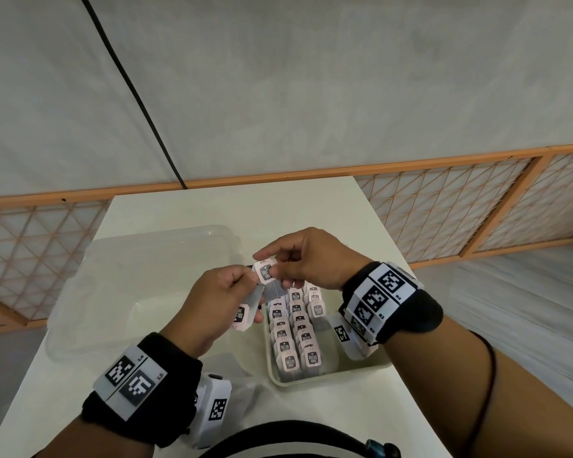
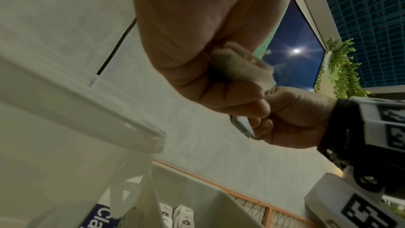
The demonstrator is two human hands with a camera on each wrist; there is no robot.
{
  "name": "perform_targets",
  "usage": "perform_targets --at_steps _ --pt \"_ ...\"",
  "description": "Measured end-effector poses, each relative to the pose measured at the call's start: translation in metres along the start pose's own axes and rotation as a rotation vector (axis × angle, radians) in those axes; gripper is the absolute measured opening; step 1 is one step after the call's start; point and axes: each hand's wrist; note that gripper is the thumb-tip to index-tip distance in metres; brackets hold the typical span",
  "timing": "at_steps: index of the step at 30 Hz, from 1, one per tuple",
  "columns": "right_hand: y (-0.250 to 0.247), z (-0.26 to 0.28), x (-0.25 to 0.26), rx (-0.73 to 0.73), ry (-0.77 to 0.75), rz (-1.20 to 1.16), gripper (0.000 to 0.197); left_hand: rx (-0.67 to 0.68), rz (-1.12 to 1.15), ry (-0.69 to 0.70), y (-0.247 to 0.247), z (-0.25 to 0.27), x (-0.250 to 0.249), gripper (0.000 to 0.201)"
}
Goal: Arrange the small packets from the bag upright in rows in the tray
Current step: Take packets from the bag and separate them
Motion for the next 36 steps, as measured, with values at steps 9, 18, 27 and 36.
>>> perform_targets --at_steps 9,18,27,36 --pt "-0.025 -0.014 -0.02 -0.233 0.412 0.017 0.015 -0.072 0.081 -0.077 0.003 -0.003 0.002 0.017" --pt "-0.05 -0.032 -0.084 0.085 0.797 0.883 0.035 0.055 0.163 -0.235 0.002 -0.007 0.006 0.04" --pt "-0.034 -0.015 -0.061 0.279 0.811 1.084 0.059 0.077 0.181 -0.248 -0.001 -0.008 0.01 0.047" --pt "-0.03 -0.018 -0.066 0.317 0.833 1.051 0.055 0.088 0.184 -0.255 -0.001 -0.01 0.014 0.049"
Point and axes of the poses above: each hand's wrist, its own z-axis away from the middle knuckle, its own y-axis out of the palm, x = y × z, and after that the axes turned 11 degrees about -z, right-handed
